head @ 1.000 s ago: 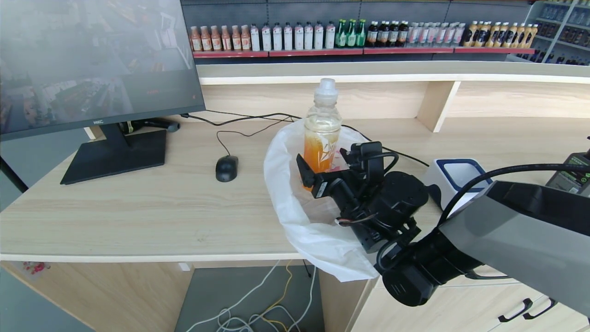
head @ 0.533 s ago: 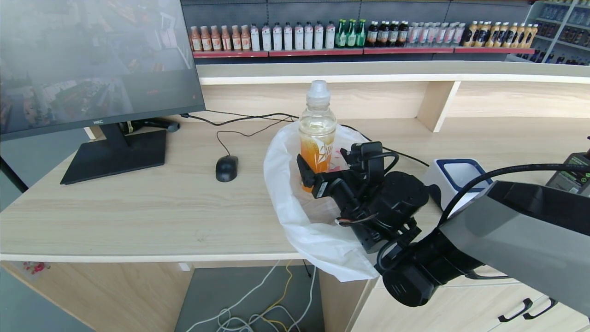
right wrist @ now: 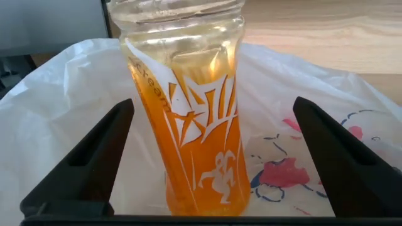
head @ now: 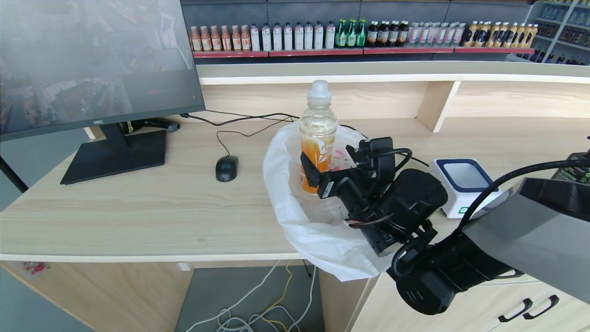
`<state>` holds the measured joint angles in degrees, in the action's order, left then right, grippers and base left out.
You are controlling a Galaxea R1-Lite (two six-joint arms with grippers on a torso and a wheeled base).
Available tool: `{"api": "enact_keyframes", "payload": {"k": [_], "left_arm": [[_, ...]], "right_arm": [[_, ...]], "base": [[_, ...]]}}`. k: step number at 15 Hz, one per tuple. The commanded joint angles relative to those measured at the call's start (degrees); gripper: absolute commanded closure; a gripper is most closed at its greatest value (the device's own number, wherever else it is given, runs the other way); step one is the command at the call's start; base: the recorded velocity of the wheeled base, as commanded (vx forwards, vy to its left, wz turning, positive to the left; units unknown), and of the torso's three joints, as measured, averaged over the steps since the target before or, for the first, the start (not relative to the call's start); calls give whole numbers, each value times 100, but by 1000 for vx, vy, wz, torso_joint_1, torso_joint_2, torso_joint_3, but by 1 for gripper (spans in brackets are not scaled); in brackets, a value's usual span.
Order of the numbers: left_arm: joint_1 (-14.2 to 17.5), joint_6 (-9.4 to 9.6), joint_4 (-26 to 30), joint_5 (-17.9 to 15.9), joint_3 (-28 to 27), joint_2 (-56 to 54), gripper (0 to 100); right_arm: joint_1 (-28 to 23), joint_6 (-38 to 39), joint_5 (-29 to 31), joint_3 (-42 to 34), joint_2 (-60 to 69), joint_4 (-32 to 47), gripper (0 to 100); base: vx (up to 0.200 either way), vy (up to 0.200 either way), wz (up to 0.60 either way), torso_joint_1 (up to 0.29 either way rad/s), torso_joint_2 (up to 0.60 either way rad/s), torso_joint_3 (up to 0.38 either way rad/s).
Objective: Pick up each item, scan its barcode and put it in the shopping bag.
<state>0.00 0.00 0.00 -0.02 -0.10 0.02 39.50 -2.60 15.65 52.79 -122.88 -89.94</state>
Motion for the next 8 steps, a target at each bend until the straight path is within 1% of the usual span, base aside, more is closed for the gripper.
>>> {"api": "enact_keyframes", "payload": {"k": [1,3,5,6,8], "left_arm": [[0,0,0,-6,1,-2,0],[0,0,0,2,1,-2,0],[0,0,0,2,1,-2,0],[0,9,0,-6,1,-2,0],[0,9,0,-6,1,-2,0]], "right_arm": [[93,-30,8,-401,353,-6,0],[93,-30,8,-559,476,-6,0],[207,-4,-1,-814,695,-6,0],[313,14,8,-1086,880,-6,0],[331,-30,-10,-1517,1188,-6,0]], "base": [[0,0,0,0,0,0],[0,0,0,0,0,0],[0,0,0,0,0,0],[0,0,0,0,0,0],[0,0,0,0,0,0]]}}
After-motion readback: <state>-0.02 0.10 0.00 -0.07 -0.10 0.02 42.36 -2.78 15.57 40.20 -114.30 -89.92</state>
